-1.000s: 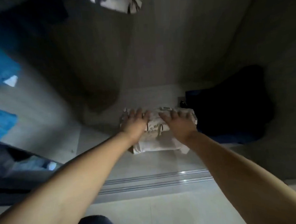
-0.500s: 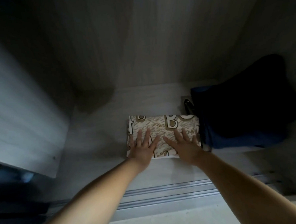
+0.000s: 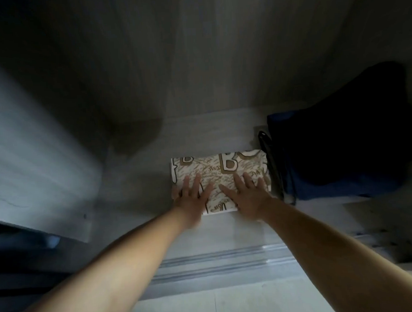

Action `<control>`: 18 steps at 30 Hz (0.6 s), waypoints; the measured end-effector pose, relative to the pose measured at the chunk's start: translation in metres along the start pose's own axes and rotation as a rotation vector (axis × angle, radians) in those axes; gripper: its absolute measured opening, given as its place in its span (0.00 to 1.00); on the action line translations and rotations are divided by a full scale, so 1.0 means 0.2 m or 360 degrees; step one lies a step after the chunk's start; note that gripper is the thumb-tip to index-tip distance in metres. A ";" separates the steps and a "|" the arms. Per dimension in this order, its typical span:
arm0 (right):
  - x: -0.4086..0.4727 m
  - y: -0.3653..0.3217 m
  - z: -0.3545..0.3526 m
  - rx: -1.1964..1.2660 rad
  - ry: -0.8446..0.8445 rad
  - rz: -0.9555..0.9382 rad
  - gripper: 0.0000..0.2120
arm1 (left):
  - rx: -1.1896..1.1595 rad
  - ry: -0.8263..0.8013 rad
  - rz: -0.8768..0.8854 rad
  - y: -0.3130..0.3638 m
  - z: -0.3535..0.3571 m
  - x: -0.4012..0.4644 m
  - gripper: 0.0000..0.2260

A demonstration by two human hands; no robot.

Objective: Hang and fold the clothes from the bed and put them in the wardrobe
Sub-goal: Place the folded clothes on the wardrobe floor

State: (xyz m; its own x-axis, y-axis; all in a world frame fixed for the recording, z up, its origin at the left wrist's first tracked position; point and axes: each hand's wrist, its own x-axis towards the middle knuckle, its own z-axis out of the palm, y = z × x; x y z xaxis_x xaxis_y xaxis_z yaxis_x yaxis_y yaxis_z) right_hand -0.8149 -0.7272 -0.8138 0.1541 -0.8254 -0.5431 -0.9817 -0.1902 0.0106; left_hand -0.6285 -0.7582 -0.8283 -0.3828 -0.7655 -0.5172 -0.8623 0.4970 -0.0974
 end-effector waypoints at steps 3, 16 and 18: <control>-0.20 0.00 -0.20 0.0071 -0.0119 -0.0080 0.34 | -0.0118 -0.0153 0.0127 0.06 -0.18 -0.20 0.38; -1.36 0.17 -1.17 0.0594 0.0105 0.0263 0.22 | -0.0767 0.0371 0.0045 0.40 -1.39 -1.15 0.09; -1.51 0.17 -1.30 0.0734 0.0167 0.0351 0.21 | -0.0810 0.0398 0.0021 0.39 -1.57 -1.27 0.11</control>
State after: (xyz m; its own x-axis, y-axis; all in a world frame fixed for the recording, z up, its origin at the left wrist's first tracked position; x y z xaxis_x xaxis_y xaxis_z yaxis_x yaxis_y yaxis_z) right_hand -0.8654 -0.6222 -0.4313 -0.0748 -0.8727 -0.4824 -0.9358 0.2285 -0.2683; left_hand -0.7017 -0.6537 -0.4383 -0.4080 -0.8650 -0.2923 -0.8844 0.2949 0.3617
